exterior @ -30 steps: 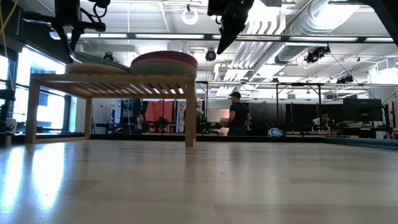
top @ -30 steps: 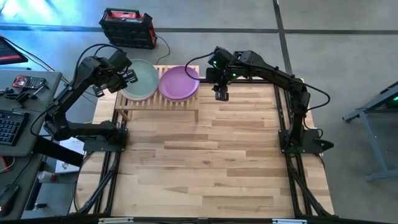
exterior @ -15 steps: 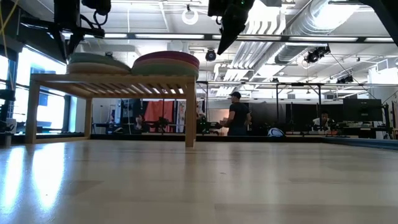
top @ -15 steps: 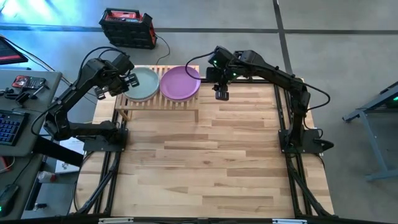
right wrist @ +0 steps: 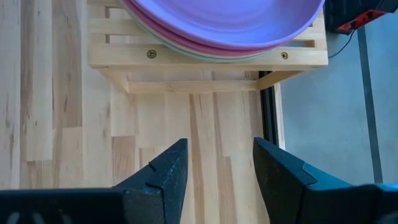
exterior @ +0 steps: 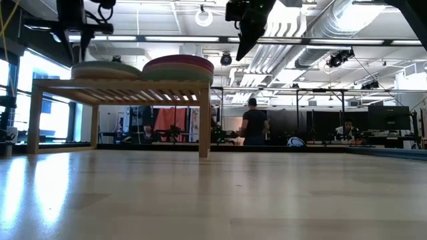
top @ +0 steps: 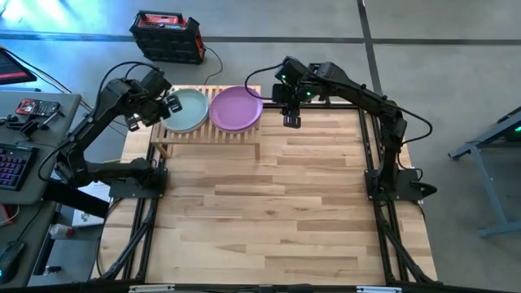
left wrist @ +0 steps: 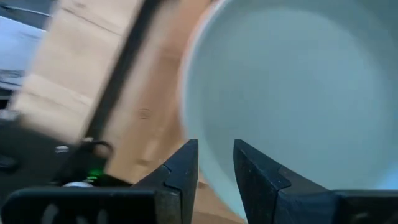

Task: Place and stack plates onto a shelf
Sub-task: Return to Home Position

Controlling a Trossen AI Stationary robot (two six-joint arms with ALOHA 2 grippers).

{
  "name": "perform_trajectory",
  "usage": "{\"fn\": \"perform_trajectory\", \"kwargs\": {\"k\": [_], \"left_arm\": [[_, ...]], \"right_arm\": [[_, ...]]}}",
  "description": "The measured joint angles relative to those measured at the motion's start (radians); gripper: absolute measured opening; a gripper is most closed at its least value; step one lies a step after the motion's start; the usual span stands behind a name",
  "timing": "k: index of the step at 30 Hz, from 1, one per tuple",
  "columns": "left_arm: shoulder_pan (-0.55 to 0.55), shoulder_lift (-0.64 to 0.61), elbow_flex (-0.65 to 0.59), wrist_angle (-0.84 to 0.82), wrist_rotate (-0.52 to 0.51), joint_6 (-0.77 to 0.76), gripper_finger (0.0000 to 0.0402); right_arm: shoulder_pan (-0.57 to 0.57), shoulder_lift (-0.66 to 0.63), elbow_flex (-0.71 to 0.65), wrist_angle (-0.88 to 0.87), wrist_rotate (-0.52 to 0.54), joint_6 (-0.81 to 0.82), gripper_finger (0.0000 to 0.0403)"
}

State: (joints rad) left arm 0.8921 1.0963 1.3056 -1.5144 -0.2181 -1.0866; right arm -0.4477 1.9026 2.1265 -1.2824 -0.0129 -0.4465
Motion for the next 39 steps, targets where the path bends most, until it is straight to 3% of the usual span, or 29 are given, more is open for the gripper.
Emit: {"fn": "perform_trajectory", "kwargs": {"k": [6, 11, 25, 39], "left_arm": [[-0.037, -0.019, 0.001, 0.179, 0.111, 0.083, 0.0085], [-0.076, 0.037, 0.001, 0.265, 0.138, 0.097, 0.0081], [-0.103, 0.174, 0.001, 0.259, 0.185, 0.105, 0.0081], [-0.103, 0.187, 0.001, 0.208, 0.181, 0.094, 0.0078]], "right_arm": [[0.0, 0.0, 0.0, 0.007, -0.02, 0.0, 0.0158], [0.0, 0.0, 0.0, 0.018, -0.022, 0.001, 0.0158], [0.0, 0.0, 0.0, 0.007, -0.022, 0.019, 0.0158], [0.0, 0.0, 0.0, 0.007, -0.022, 0.019, 0.0158]]}}
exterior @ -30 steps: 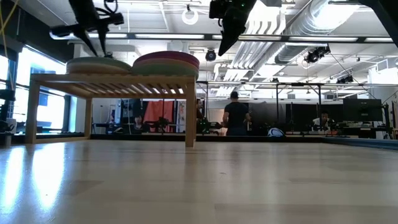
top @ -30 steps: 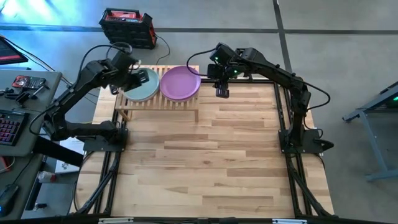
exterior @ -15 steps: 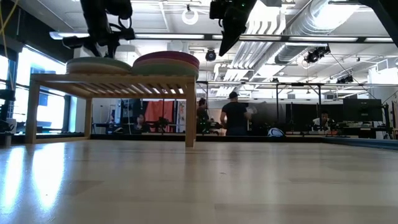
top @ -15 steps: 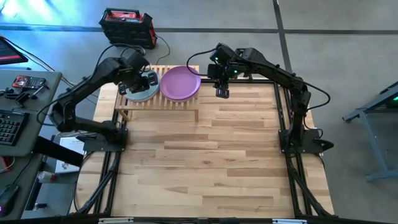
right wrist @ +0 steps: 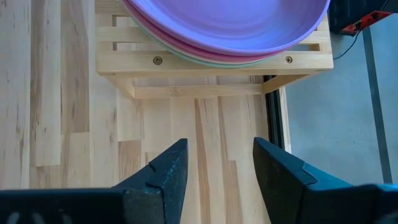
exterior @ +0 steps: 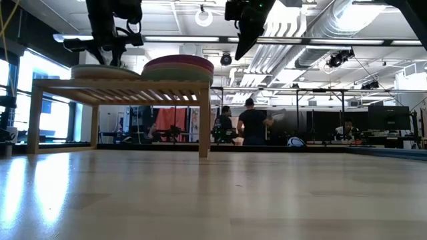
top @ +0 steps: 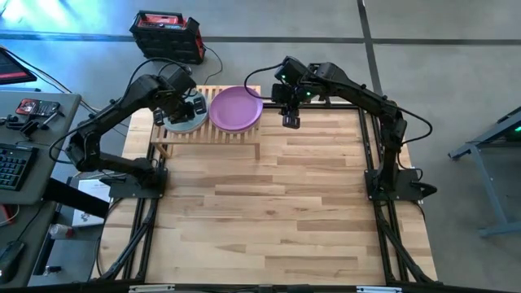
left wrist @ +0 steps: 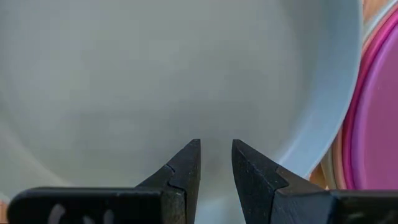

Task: Place and stack plates onto a shelf
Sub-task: Return to Home Position

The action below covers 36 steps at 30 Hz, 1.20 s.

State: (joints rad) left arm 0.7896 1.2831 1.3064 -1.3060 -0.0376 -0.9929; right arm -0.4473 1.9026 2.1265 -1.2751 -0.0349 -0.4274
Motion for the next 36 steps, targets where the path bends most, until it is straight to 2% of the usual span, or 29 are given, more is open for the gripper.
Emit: {"fn": "perform_trajectory", "kwargs": {"k": [9, 18, 26, 36], "left_arm": [[0.0, -0.02, 0.003, 0.048, -0.007, 0.019, 0.0078], [-0.039, -0.112, 0.095, 0.074, -0.016, 0.136, 0.0078], [-0.166, -0.205, 0.096, 0.17, -0.019, 0.319, 0.0078], [-0.392, -0.241, 0.096, 0.24, 0.005, 0.517, 0.0078]], "right_arm": [[0.0, 0.0, 0.0, 0.0, 0.0, 0.0, 0.0158], [0.0, 0.0, 0.0, 0.0, -0.028, 0.018, 0.0158], [0.006, 0.0, 0.0, 0.008, -0.048, 0.239, 0.0158], [0.076, 0.0, 0.0, 0.008, -0.048, 0.57, 0.0158]]}}
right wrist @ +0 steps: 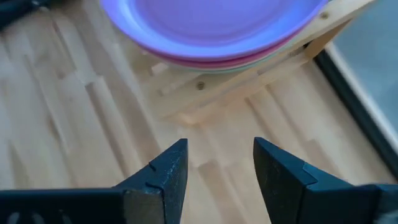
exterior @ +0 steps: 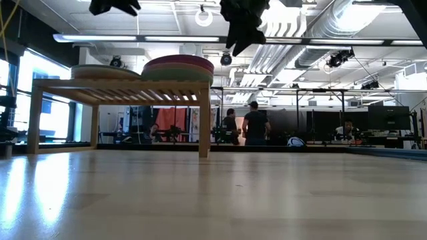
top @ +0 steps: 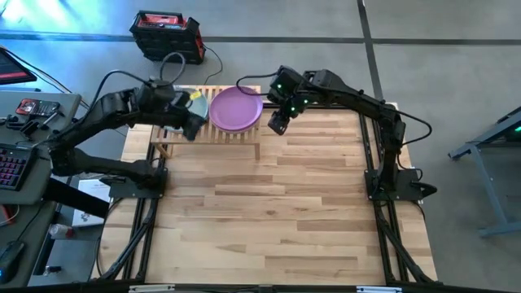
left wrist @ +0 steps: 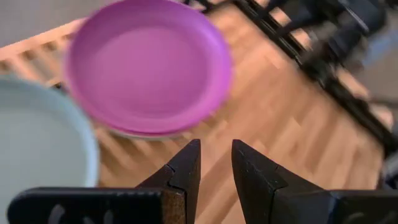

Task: Place and stack plates onto a shelf
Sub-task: Return to Home Position

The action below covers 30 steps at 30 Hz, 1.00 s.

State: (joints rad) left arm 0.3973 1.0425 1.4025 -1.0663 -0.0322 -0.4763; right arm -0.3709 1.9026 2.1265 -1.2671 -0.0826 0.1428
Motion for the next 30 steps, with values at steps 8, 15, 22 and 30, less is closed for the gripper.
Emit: {"fn": "perform_trajectory", "kwargs": {"k": [8, 15, 22, 30], "left_arm": [[-0.248, -0.016, 0.0, 0.027, 0.055, 0.173, 0.0078], [-0.465, -0.118, -0.087, 0.094, 0.111, 0.252, 0.0078], [-0.588, -0.314, -0.327, 0.291, 0.116, 0.259, 0.0078], [-0.624, -0.557, -0.642, 0.547, 0.113, 0.27, 0.0078]], "right_arm": [[0.125, 0.0, 0.0, 0.032, 0.066, 0.226, 0.0158], [0.251, 0.0, 0.0, 0.114, 0.162, 0.361, 0.0158], [0.335, 0.0, 0.0, 0.182, 0.215, 0.43, 0.0158], [0.374, 0.0, 0.0, 0.189, 0.244, 0.471, 0.0158]]}}
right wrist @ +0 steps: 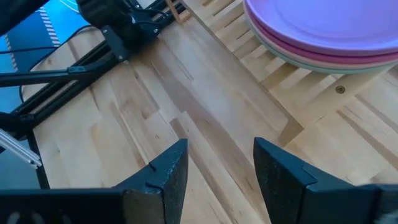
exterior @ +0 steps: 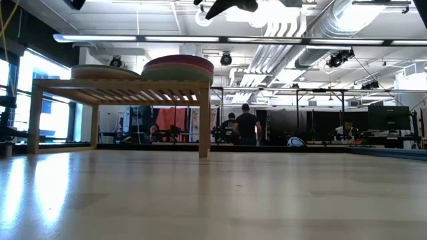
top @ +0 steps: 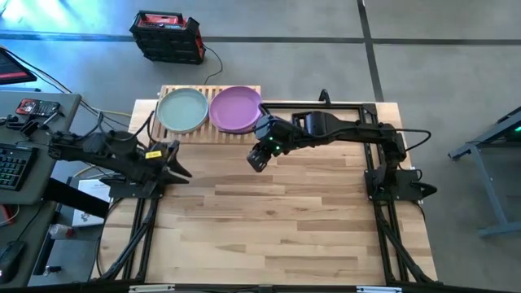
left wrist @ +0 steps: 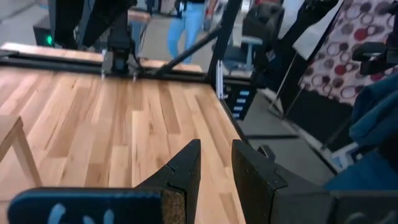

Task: Place and stack plates onto a shelf
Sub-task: Return to Home Position

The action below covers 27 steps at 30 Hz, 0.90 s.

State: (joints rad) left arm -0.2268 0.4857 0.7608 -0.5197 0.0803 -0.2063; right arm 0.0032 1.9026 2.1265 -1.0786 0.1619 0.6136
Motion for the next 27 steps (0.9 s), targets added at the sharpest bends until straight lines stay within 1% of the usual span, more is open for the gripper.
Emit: {"fn": "perform_trajectory", "kwargs": {"k": [6, 13, 21, 24, 27], "left_arm": [[0.0, -0.149, -0.208, 0.162, -0.024, 0.001, 0.0078], [0.0, -0.294, -0.365, 0.178, -0.053, -0.009, 0.0078], [0.0, -0.481, -0.479, 0.175, -0.078, -0.009, 0.0078], [0.0, -0.48, -0.497, 0.165, -0.082, 0.008, 0.0078], [0.0, -0.473, -0.505, 0.17, -0.096, 0.03, 0.0078]], "right_arm": [[0.0, 0.0, 0.0, 0.0, 0.0, 0.016, 0.0158], [-0.003, 0.0, 0.0, 0.0, 0.0, 0.012, 0.0158], [-0.003, 0.0, 0.0, 0.0, 0.001, 0.007, 0.0158], [-0.003, 0.0, 0.0, 0.001, 0.003, 0.007, 0.0158], [-0.003, 0.0, 0.0, -0.003, 0.029, 0.007, 0.0158]]}}
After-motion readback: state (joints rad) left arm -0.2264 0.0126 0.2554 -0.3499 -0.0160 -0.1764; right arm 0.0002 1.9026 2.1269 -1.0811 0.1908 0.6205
